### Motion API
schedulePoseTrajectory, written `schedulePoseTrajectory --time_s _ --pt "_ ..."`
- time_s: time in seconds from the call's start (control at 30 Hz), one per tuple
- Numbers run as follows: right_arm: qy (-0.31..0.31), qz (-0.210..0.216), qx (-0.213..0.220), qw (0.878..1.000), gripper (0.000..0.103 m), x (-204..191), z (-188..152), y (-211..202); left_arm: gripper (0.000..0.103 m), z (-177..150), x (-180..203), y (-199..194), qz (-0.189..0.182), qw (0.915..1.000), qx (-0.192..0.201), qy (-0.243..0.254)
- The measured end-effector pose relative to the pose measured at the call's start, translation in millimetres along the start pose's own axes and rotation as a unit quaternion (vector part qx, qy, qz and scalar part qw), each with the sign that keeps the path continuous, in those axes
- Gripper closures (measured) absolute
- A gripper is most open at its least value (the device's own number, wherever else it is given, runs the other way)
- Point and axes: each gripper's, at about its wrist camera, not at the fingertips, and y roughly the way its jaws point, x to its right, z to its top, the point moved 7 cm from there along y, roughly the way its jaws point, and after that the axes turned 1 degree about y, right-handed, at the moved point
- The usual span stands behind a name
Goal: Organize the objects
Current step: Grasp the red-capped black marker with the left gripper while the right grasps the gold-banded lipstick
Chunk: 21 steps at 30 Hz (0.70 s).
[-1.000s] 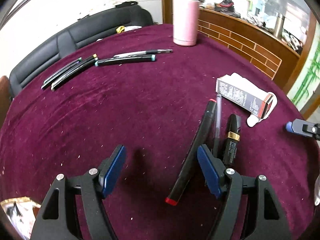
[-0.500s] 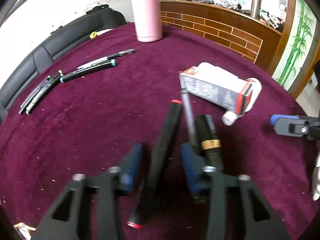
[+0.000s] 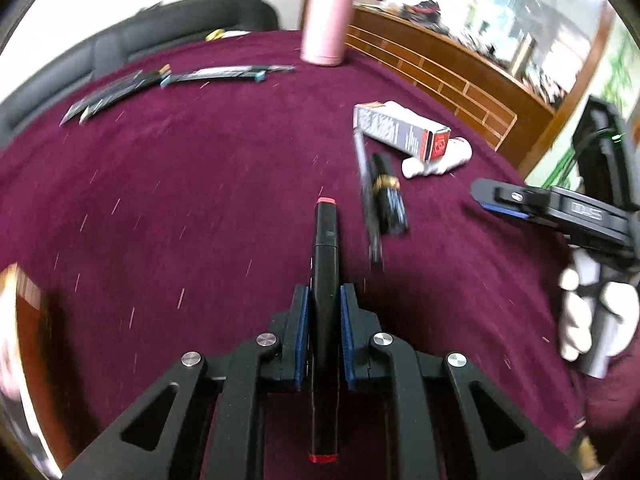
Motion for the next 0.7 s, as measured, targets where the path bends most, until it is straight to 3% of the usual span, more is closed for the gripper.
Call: schedulePoseTrajectory --time_s 0.1,0.3,0.4,0.53,0.6,0.7 --pt "-0.019 -0.002 -0.014 1.000 0.043 -14 -5 0 0.091 -21 -2 -18 -0.013 0.9994 0.001 -0.033" --pt "-0.048 0.005 -0.049 0.998 0.044 -62 -11 15 0.091 -42 4 -17 -0.008 0.9990 -0.010 -0.043" --pt "-0.061 -0.029 -0.056 0.996 0.053 -76 -4 33 0.091 -44 4 -19 -0.008 0.9986 0.003 -0.051" --pt "-0.055 -0.072 -0.080 0.993 0.074 -76 0 58 0.091 -46 3 -19 -0.012 0.9979 0.015 -0.061" --pt "-0.065 -0.101 -0.072 0.990 0.081 -76 4 60 0.090 -46 4 -19 -0.010 0.9981 0.018 -0.059" --pt "-0.067 -0.109 -0.075 0.989 0.084 -74 3 58 0.089 -47 4 -19 -0.013 0.9978 0.021 -0.062"
